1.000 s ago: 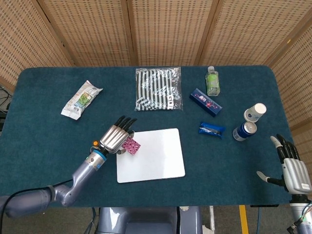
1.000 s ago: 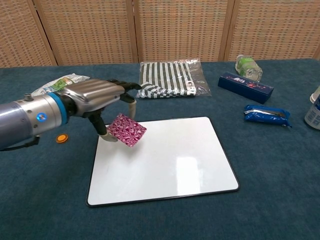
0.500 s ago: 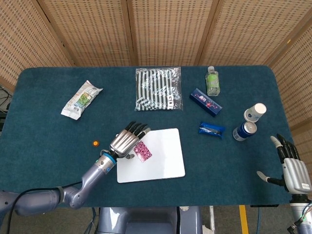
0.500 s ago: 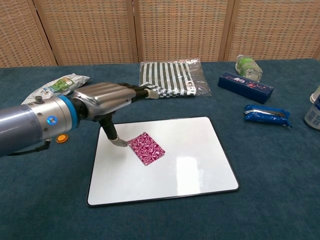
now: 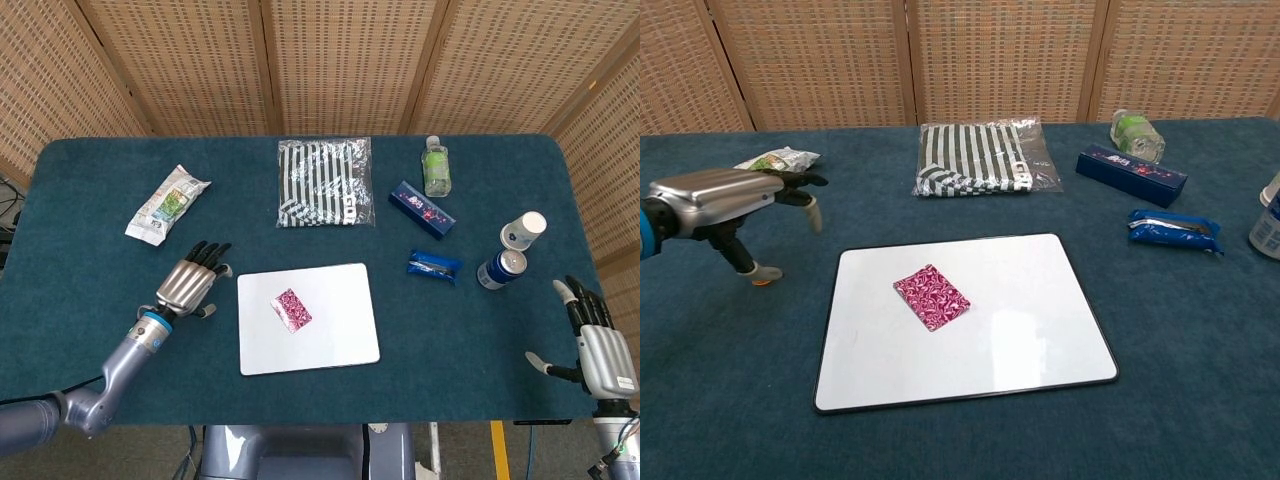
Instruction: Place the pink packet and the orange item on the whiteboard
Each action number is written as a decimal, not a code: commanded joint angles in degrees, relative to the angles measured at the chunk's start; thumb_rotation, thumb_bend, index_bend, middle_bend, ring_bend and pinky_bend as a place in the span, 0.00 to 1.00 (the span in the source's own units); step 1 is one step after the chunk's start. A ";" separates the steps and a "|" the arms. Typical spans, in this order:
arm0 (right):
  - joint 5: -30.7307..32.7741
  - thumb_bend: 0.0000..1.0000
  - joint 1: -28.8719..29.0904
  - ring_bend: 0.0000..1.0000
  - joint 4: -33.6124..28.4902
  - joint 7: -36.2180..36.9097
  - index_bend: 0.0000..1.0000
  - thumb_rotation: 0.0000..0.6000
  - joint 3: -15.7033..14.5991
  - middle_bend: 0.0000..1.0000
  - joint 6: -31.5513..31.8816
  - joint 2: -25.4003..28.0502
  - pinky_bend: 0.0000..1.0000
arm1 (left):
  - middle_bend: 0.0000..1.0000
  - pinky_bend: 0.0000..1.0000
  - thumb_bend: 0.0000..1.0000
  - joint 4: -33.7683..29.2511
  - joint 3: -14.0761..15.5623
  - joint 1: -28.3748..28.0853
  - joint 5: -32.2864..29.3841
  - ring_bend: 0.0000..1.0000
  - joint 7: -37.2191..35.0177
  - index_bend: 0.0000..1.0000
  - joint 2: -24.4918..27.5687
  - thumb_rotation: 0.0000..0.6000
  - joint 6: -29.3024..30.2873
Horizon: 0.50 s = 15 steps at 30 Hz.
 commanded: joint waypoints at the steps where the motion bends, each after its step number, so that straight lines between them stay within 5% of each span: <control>1: 0.03 0.05 0.02 0.00 -0.01 -0.07 0.00 1.00 0.00 0.00 -0.04 -0.01 0.00 | 0.00 0.00 0.26 5.18 1.65 1.56 2.74 0.00 -5.56 0.34 -0.80 1.00 -0.15; 15: 0.24 0.05 0.13 0.00 -0.24 0.19 0.00 1.00 0.01 0.00 -0.44 0.19 0.00 | 0.00 0.00 0.27 13.89 2.48 2.07 6.42 0.00 -13.13 0.37 -3.95 1.00 -0.68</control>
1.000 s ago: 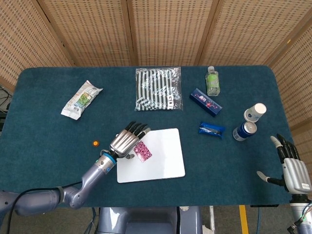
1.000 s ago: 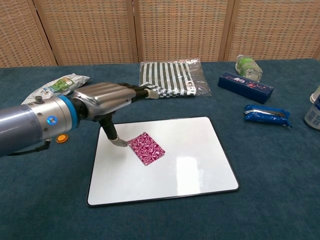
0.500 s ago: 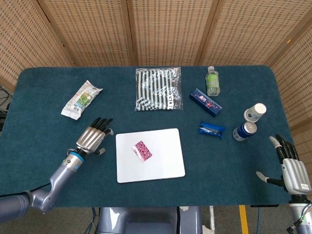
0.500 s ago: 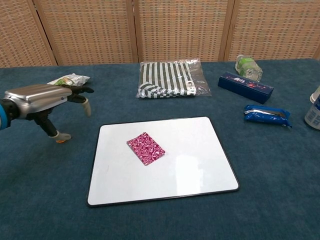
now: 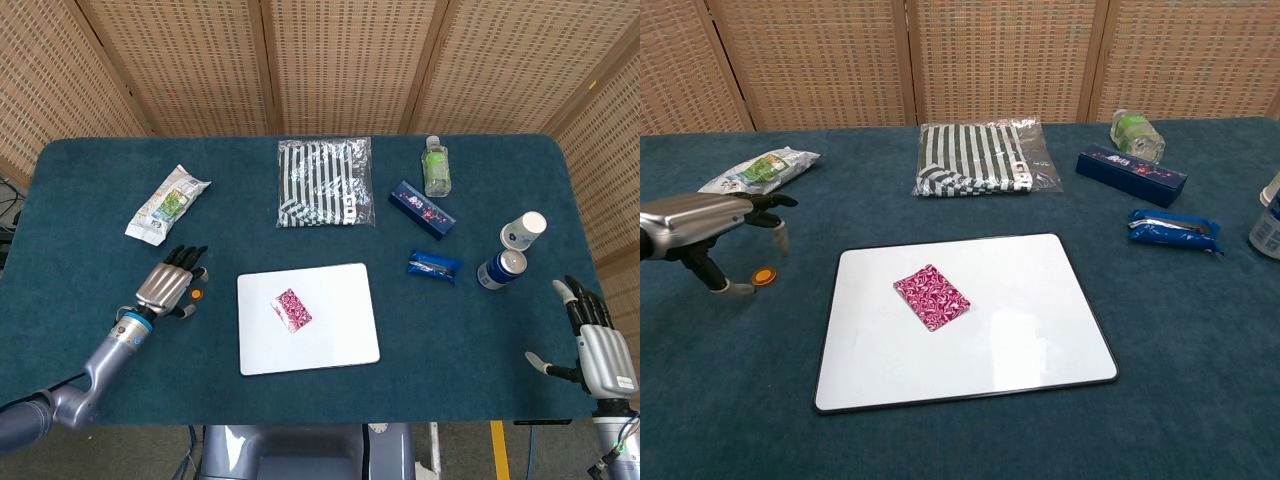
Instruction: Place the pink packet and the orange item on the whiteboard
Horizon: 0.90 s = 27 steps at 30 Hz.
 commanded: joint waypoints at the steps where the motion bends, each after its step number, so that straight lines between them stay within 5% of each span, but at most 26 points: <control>1: -0.04 0.05 -0.03 0.00 -0.01 -0.01 0.00 1.00 -0.01 0.00 0.06 0.01 0.00 | 0.00 0.00 0.27 0.60 -0.05 0.16 0.31 0.00 -0.21 0.37 -0.27 1.00 0.21; 23: -0.08 0.05 -0.07 0.00 0.00 0.07 0.00 1.00 -0.05 0.00 0.11 0.02 0.00 | 0.00 0.00 0.30 4.08 -0.51 0.14 -0.23 0.00 -0.68 0.38 -2.13 1.00 -2.23; 27: -0.07 0.05 -0.06 0.00 0.00 0.22 0.00 1.00 -0.06 0.00 0.08 0.05 0.00 | 0.00 0.00 0.31 4.27 -0.50 0.06 -0.17 0.00 -0.65 0.53 -2.52 1.00 -2.53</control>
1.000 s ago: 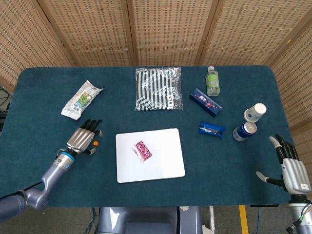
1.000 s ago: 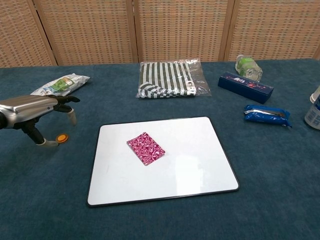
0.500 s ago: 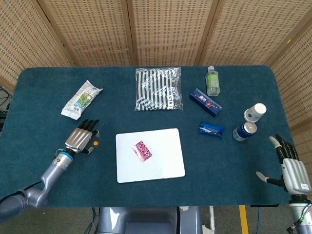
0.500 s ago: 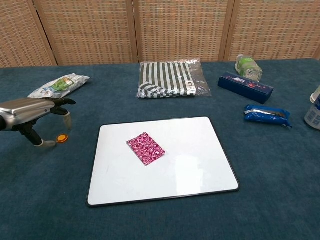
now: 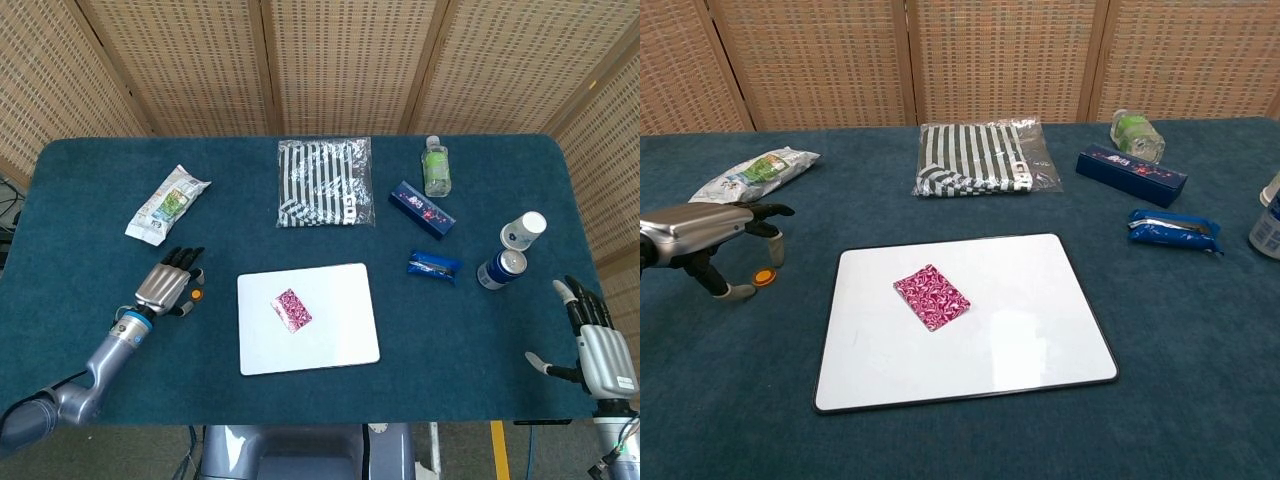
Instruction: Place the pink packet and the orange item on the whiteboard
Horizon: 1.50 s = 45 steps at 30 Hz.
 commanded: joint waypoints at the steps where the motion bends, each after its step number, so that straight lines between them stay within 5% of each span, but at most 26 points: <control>1: 0.00 0.05 0.01 0.00 -0.01 0.06 0.00 1.00 0.00 0.00 -0.03 0.01 0.00 | 0.00 0.00 0.32 0.09 0.00 -0.04 0.08 0.00 -0.02 0.58 -0.22 1.00 -0.10; 4: 0.01 0.05 0.02 0.00 0.01 0.19 0.00 1.00 0.01 0.00 -0.06 0.04 0.00 | 0.00 0.00 0.33 0.43 0.00 0.01 0.10 0.00 0.15 0.66 -0.45 1.00 -0.18; 13: 0.04 0.05 0.01 0.00 -0.14 0.35 0.00 1.00 0.00 0.00 -0.10 0.09 0.00 | 0.00 0.00 0.33 -1.57 -1.16 -0.06 0.07 0.00 0.34 0.67 0.96 1.00 0.87; 25: 0.11 0.06 0.03 0.00 -0.32 0.77 0.00 1.00 -0.02 0.00 -0.28 0.20 0.00 | 0.00 0.00 0.33 -15.53 -5.55 -3.13 0.11 0.00 6.30 0.67 4.13 1.00 3.64; 35: 0.03 0.05 0.14 0.00 0.10 1.45 0.00 1.00 -0.10 0.00 -0.63 0.36 0.00 | 0.00 0.00 0.32 -17.68 -9.07 -10.93 -11.13 0.00 22.64 0.67 -4.83 1.00 -3.28; 45: 0.18 0.05 0.22 0.00 0.18 2.65 0.00 1.00 -0.09 0.00 -1.03 0.65 0.00 | 0.00 0.00 0.32 -14.31 -9.61 -14.67 -18.20 0.00 30.06 0.67 -11.29 1.00 -3.69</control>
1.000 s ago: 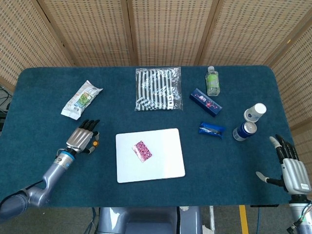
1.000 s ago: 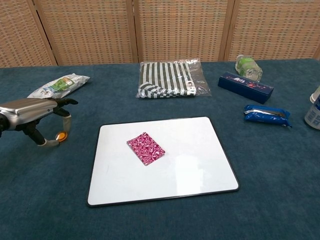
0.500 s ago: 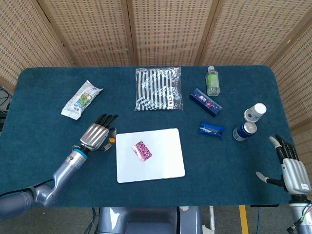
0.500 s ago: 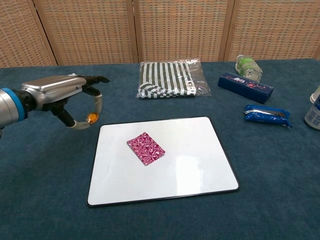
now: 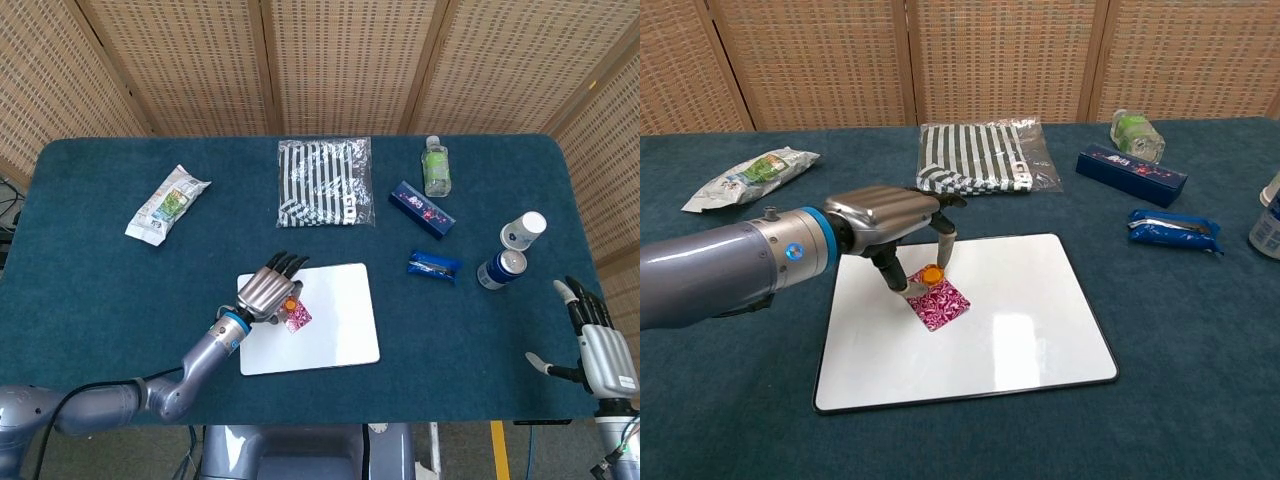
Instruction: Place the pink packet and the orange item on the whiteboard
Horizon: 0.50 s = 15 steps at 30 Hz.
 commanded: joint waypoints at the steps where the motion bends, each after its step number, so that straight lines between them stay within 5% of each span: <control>1: -0.06 0.05 -0.02 0.00 0.00 0.16 0.00 1.00 -0.01 0.00 0.05 0.03 0.00 | 0.00 0.00 0.32 1.39 -0.32 -1.05 -2.13 0.00 1.43 0.67 -1.73 1.00 -0.08; 6: -0.03 0.05 -0.01 0.00 -0.01 0.21 0.00 1.00 0.00 0.00 0.04 0.05 0.00 | 0.00 0.00 0.32 2.47 0.04 -1.74 -3.80 0.00 2.96 0.65 -2.74 1.00 0.48; 15: 0.02 0.05 -0.07 0.00 -0.03 0.11 0.00 1.00 0.02 0.00 0.17 0.02 0.00 | 0.00 0.00 0.29 0.29 1.11 -2.05 -5.56 0.00 3.91 0.22 -1.18 1.00 0.72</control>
